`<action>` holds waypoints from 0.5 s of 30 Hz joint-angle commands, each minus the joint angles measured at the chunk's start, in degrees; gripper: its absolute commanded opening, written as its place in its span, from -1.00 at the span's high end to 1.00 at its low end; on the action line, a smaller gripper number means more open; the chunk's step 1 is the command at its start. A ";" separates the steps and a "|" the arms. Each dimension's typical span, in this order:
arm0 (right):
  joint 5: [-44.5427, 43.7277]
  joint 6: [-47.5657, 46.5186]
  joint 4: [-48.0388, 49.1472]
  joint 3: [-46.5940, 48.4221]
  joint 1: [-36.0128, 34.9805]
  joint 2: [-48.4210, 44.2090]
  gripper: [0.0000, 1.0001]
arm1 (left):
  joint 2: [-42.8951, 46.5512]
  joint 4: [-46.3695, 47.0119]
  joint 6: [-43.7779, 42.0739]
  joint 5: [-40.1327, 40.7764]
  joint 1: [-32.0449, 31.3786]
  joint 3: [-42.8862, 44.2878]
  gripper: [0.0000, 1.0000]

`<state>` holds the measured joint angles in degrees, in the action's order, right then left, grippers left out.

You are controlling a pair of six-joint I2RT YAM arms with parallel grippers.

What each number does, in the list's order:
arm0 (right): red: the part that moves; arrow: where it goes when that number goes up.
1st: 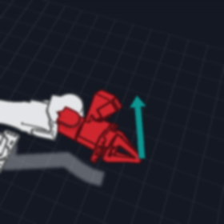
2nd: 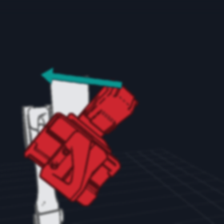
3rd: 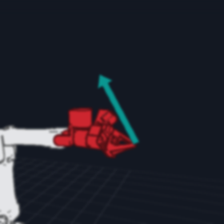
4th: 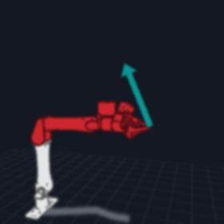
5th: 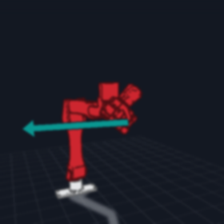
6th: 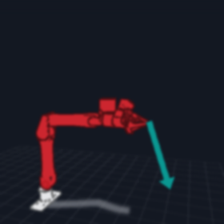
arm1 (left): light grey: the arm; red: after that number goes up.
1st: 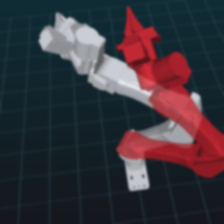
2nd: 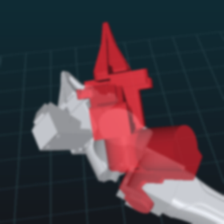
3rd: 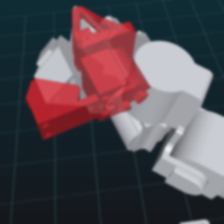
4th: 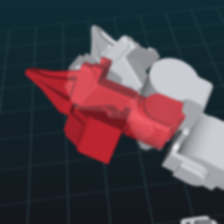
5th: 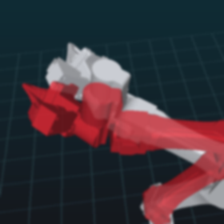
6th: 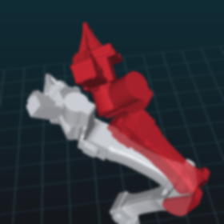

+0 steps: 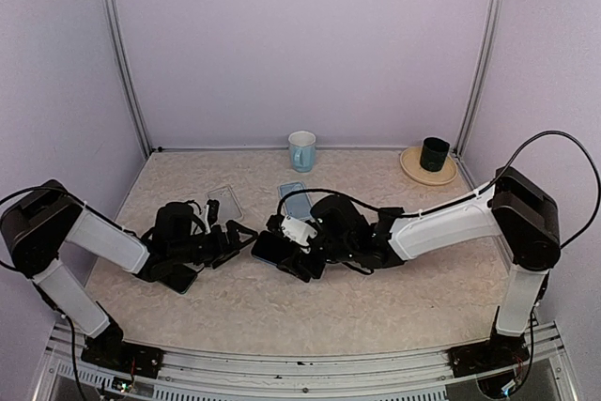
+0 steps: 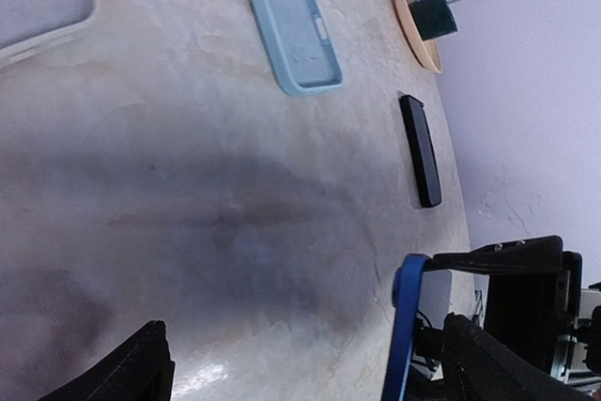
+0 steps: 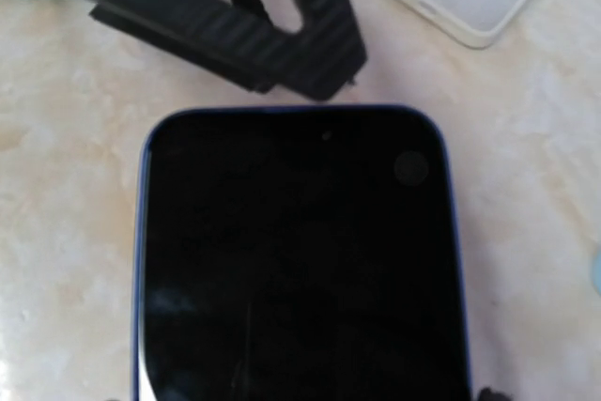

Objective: Put the phone into the phone case
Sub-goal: Pick up the phone at the center of the board, then pass from the right arm to the left

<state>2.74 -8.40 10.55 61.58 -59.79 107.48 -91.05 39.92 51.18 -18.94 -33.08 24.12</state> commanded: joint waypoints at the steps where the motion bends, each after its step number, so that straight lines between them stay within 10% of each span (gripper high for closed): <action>1: -3.86 -1.14 4.05 -2.19 -0.91 -3.17 -0.05 | -1.12 3.39 -2.64 -5.64 -1.95 3.52 -0.90; 15: -7.77 -3.43 8.89 -8.35 -3.59 -8.99 -0.05 | -6.12 11.71 0.77 -14.44 -5.43 7.17 -0.59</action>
<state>-3.14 -11.07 13.80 54.11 -62.61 101.73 -96.31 47.24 50.76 -30.15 -38.02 29.56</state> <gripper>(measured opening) 0.730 0.815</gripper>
